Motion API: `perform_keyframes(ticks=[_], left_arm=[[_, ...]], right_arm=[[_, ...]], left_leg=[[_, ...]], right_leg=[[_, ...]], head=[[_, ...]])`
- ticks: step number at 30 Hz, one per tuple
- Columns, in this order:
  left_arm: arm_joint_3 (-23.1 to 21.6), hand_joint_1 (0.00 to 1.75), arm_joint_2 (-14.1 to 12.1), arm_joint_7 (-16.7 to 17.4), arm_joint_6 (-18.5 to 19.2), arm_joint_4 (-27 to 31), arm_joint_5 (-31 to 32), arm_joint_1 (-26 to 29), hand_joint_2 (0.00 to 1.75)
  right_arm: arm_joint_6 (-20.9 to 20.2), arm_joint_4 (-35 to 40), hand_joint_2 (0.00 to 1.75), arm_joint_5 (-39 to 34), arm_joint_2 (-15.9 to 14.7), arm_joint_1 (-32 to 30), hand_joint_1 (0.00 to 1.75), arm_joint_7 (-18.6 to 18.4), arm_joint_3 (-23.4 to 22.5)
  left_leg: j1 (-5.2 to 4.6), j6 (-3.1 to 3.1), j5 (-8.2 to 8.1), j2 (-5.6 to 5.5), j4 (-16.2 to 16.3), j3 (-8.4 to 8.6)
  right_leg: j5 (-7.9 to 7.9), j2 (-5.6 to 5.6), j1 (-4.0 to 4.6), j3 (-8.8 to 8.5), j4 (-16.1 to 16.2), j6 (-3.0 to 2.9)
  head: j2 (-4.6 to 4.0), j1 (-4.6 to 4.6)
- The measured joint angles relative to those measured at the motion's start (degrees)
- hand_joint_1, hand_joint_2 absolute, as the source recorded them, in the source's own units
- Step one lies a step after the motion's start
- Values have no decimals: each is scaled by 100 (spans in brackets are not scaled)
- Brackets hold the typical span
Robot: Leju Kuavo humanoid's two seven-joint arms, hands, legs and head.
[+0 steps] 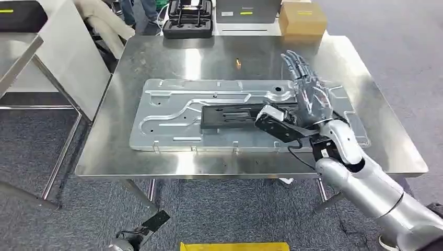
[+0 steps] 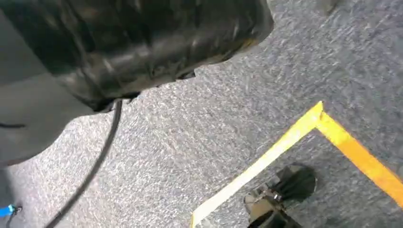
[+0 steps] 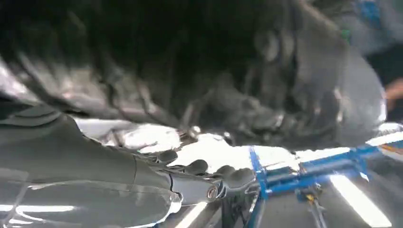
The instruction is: Take the parts from the cabinet and place them on the table.
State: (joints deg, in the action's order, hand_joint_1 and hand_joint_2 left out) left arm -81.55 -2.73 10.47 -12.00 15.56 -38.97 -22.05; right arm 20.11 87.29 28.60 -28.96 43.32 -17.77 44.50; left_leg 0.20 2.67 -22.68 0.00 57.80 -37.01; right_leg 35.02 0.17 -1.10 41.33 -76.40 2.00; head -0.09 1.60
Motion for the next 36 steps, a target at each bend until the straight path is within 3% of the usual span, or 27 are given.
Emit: perform_keyframes(ticks=[1, 2, 4, 5, 6, 9, 10, 12, 13, 14, 15, 17, 18, 19, 20, 21, 24, 25, 26, 27, 29, 30, 31, 32, 34, 35, 36], left_arm=[[7, 0, 2, 9, 22, 0, -8, 14, 0], [13, 0, 2, 13, 46, 0, -20, 22, 0], [26, 0, 4, 18, 59, 0, -70, 22, 0], [31, 0, 4, 11, 40, 0, -83, 23, 0], [35, 0, 4, 7, 13, 0, -116, 34, 0], [120, 0, 2, 7, -39, 0, -140, 75, 0], [125, 0, -20, 7, -46, 0, -140, 92, 0], [127, 0, -22, 9, -55, 0, -142, 97, 0], [129, 0, -20, 9, -55, 0, -142, 100, 0], [136, 0, -20, 7, -55, 0, -142, 104, 0], [151, 0, -15, 9, -55, 0, -142, 106, 0], [177, 0, -13, 9, -57, 0, -142, 106, 0], [199, 0, -13, 11, -74, 2, -155, 105, 0], [214, 0, -13, 11, -103, 2, -186, 104, 0], [228, 0, -15, 11, -144, 2, -205, 101, 0], [251, 0, -24, 9, -181, 2, -225, 103, 0], [308, 0, -20, 7, -267, 22, -297, 151, 0], [322, 0, -13, 2, -306, 33, -337, 189, 0], [332, 0, 0, -11, -332, 46, -374, 211, 0], [365, 0, -2, -28, -372, 48, -420, 233, 0], [446, 0, -7, -61, -474, 48, -522, 311, 0], [479, 0, -9, -83, -520, 50, -560, 360, 0], [520, 0, -9, -96, -570, 55, -575, 416, 0], [540, 0, -9, -96, -603, 59, -594, 467, 0], [590, 0, -4, -63, -590, 85, -542, 524, 0], [592, 0, -4, -15, -551, 96, -485, 536, 0], [592, 0, -4, 51, -538, 105, -455, 548, 0]], right_arm=[[46, 124, 0, -250, 61, -56, 0, 134, -20], [65, 241, 0, -662, 121, -94, 0, 337, -40], [126, 483, 0, -1660, 264, -197, 0, 971, -133], [159, 586, 0, -2093, 338, -271, 0, 1318, -186], [168, 703, 0, -2509, 409, -411, 0, 1697, -232], [159, 960, 0, -3266, 627, -866, 0, 2515, -304], [159, 1015, 0, -3301, 695, -945, 0, 2581, -308], [159, 1124, 0, -3319, 800, -1027, 0, 2618, -328], [159, 1172, 0, -3319, 833, -1071, 0, 2627, -352], [159, 1202, 0, -3321, 848, -1107, 0, 2627, -372], [159, 1222, 0, -3355, 872, -1139, 0, 2633, -383], [124, 1275, 0, -3519, 924, -1210, 0, 2716, -409], [46, 1312, 0, -3730, 962, -1274, 0, 2868, -448], [-22, 1347, 0, -3941, 997, -1384, 0, 3078, -492], [-70, 1384, 0, -4101, 1047, -1561, 0, 3297, -536], [-81, 1404, 0, -4156, 1082, -1742, 0, 3487, -571], [-132, 1397, 0, -4346, 1189, -2247, 0, 3972, -588], [-169, 1373, 0, -4471, 1204, -2451, 0, 4133, -617], [-182, 1314, 0, -4569, 1222, -2656, 0, 4267, -652], [-201, 1231, 0, -4639, 1253, -2832, 0, 4317, -667], [-267, 948, 0, -4847, 1331, -3166, 0, 4275, -691], [-473, 732, 0, -5165, 1368, -3322, 0, 4134, -704], [-844, 346, 0, -5807, 1416, -3432, 0, 3954, -726], [-1190, -120, 0, -6566, 1477, -3480, 0, 3788, -754], [-1502, -997, 0, -7762, 1580, -3588, 0, 3680, -822], [-1574, -1523, 0, -8213, 1622, -3569, 0, 3652, -872], [-1589, -1999, 0, -8566, 1661, -3539, 0, 3610, -914]], left_leg=[[1, -9, 45, 0, 11, -64], [6, -24, 79, 1, 28, -128], [13, -76, 135, 2, 104, -236], [-8, -114, 160, -1, 128, -293], [-4, -149, 206, 0, 127, -281], [-2, -258, 346, -28, 71, -288], [32, -289, 268, -37, 113, -339], [35, -348, -395, -32, 610, -512], [50, -375, -760, -29, 1078, -620], [57, -397, -976, -28, 1489, -693], [59, -412, -1027, -28, 1792, -712], [58, -408, -694, -29, 1800, -480], [56, -380, -480, -29, 1464, -181], [53, -341, -417, -32, 1017, 176], [44, -282, -593, -45, 464, 599], [0, -256, -764, -44, -8, 899], [-45, -190, -657, -46, -58, 823], [29, -130, -540, -23, -184, 787], [24, -104, -460, 8, -205, 767], [26, -54, -400, 15, -217, 690], [16, -29, -272, 28, -211, 515], [12, -29, -209, 30, -204, 421], [13, -38, -146, 31, -186, 322], [15, -49, -95, 36, -163, 232], [27, -84, -21, 39, -44, 10], [27, -118, 11, 27, 45, -89], [8, -155, 38, 17, 110, -166]], right_leg=[[-100, -1, -6, -124, 61, 11], [-280, -2, -17, -359, 360, 19], [-573, -13, -29, -1048, 1342, 20], [-398, -14, -14, -1224, 1666, -1], [-498, 2, 40, -1169, 1623, -74], [-578, -3, 47, -1117, 1660, -193], [-658, -28, 3, -1075, 1685, -256], [-782, -26, 3, -917, 1686, -353], [-853, -26, 6, -825, 1685, -359], [-916, -26, 12, -736, 1681, -364], [-981, -26, 16, -647, 1676, -363], [-1108, -19, 19, -463, 1668, -350], [-1169, -10, 19, -382, 1662, -332], [-1221, -8, 25, -329, 1662, -314], [-1262, -19, 25, -318, 1659, -292], [-1289, -30, 52, -301, 1659, -256], [-1478, -57, 8, -305, 1769, -139], [-1492, -47, 45, -286, 1787, -93], [-1281, -25, 32, -231, 1706, -79], [-912, -23, 39, -158, 1448, -87], [-253, -24, 28, 9, 629, -62], [-153, -25, 24, 40, 281, -49], [-279, -25, 18, 0, 106, -36], [-524, -25, 4, -123, 136, -23], [-922, -32, -30, -645, 717, -9], [-704, -34, -36, -984, 1257, -23], [-459, -33, 24, -1252, 1724, -41]], head=[[2, 0], [0, 0], [2, 0], [2, -2], [2, 22], [2, 13], [0, 2], [2, 71], [0, 72], [2, 72], [2, 79], [2, 81], [2, 81], [2, 79], [2, 81], [2, 70], [2, 92], [0, 70], [2, 79], [0, 41], [0, 24], [2, 17], [2, 15], [2, 13], [2, 13], [2, 9], [2, 7]])
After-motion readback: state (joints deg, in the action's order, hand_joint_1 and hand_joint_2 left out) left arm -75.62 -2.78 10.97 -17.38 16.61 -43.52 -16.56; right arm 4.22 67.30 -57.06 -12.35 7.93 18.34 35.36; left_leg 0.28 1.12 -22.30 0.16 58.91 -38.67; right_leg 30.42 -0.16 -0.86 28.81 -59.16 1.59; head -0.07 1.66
